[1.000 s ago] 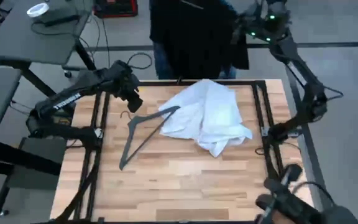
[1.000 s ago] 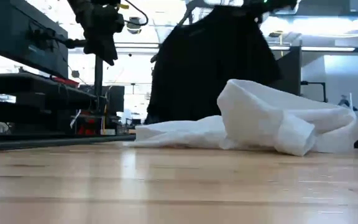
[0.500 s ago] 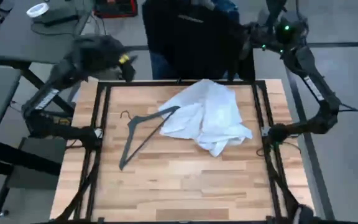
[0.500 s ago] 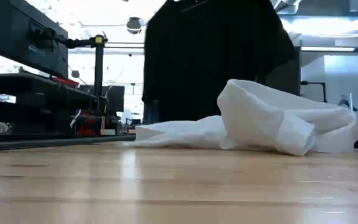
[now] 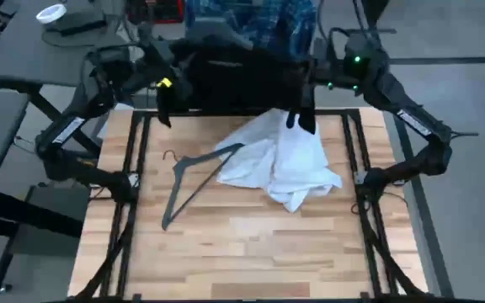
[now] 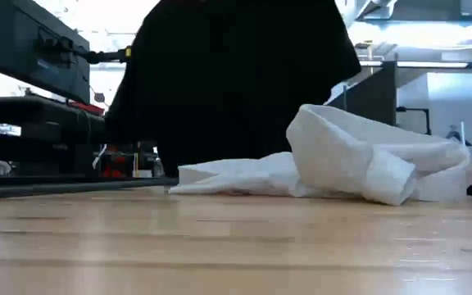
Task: Hang clothes
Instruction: Unhang the black shirt from the rack
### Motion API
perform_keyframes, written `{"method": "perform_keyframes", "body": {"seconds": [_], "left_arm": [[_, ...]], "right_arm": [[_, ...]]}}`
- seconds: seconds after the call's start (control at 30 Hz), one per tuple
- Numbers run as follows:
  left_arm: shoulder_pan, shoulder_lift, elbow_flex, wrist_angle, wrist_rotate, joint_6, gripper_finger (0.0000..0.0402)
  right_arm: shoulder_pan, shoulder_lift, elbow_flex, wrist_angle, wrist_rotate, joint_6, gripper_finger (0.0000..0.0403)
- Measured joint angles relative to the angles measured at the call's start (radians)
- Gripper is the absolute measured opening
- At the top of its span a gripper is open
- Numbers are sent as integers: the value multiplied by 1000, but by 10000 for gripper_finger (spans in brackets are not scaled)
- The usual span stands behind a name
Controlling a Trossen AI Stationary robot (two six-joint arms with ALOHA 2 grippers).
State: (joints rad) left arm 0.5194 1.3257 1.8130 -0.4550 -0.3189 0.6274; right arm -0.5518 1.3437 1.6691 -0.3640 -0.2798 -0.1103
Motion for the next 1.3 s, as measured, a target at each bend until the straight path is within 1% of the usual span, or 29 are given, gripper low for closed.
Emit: {"method": "perform_keyframes", "body": {"seconds": [0.1,0.23,0.37,0.47,0.63,0.73,0.83,0.87,0.93,0.97,1.07,1.13,1.3], "left_arm": [[-1,17,0,34,-50,20,150],[-5,19,0,83,-59,22,150],[-10,15,0,85,-65,19,150],[3,17,0,84,-76,-12,150],[7,33,0,54,-93,-23,150],[8,49,0,47,-96,-22,150],[8,63,0,48,-106,-7,149],[8,66,0,47,-115,-5,146],[7,71,0,48,-140,-6,125],[7,72,-1,46,-141,-11,107],[6,70,-2,31,-149,2,36],[6,62,-5,33,-154,-8,29],[-4,19,-1,43,-183,5,31]], "right_arm": [[19,0,0,-3,31,1,20],[23,-2,0,-21,23,-3,20],[22,-2,0,-22,19,-6,20],[22,-1,0,-13,22,-5,20],[31,-1,0,-23,20,-3,20],[52,1,0,-25,-23,-7,20],[78,2,0,-26,-32,9,21],[83,2,0,-26,-31,15,23],[93,3,0,-27,-27,16,31],[99,3,0,-29,-23,17,35],[101,3,0,-39,-21,15,47],[102,-2,2,-73,-9,12,54],[102,-4,2,-145,82,0,69]]}}
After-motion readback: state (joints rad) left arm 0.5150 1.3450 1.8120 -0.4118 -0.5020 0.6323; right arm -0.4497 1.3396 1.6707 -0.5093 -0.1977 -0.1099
